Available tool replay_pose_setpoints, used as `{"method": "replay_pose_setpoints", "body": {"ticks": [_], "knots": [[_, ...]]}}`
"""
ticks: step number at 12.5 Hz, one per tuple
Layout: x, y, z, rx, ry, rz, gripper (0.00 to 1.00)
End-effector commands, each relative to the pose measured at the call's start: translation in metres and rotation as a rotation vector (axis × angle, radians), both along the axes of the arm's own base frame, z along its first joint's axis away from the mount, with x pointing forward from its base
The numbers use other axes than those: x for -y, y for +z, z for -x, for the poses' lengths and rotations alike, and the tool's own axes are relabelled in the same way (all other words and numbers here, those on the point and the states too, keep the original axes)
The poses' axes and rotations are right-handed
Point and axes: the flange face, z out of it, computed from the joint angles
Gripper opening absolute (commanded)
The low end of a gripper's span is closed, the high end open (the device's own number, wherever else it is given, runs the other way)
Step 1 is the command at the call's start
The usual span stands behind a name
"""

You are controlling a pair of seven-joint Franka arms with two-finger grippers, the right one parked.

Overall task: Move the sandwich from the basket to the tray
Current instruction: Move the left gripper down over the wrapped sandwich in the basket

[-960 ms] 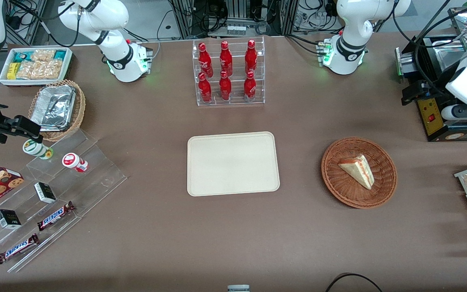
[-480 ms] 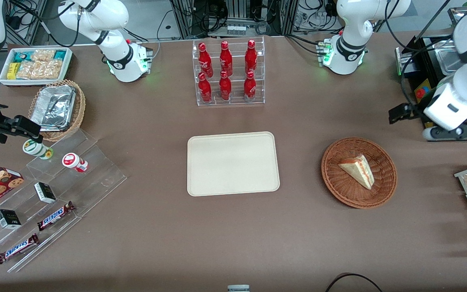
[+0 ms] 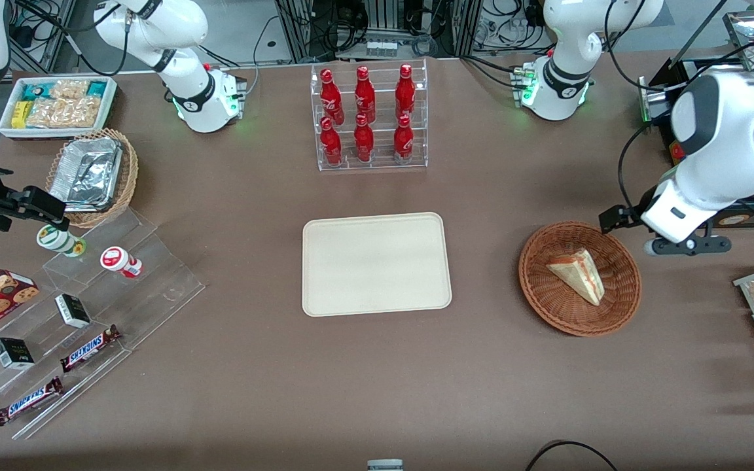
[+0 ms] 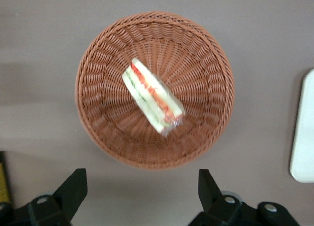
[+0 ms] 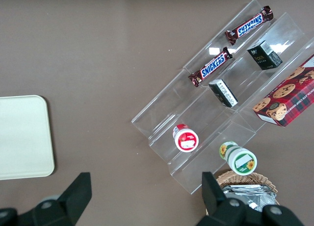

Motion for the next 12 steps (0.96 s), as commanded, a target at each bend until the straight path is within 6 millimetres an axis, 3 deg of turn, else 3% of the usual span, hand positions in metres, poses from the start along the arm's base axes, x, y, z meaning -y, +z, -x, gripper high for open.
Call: {"method": "replay_pose_setpoints", "body": {"ticks": [1,3,10,12], "knots": [[0.004,-0.027,-0.002,0.019,0.112,0.003,1.00],[0.016,-0.040,-0.008,0.025,0.245,-0.002,1.00],[0.018,-0.082,-0.024,0.055,0.749,-0.005,1.00],[0.026,-0.089,-0.022,0.043,0.799,-0.017,1.00]]}}
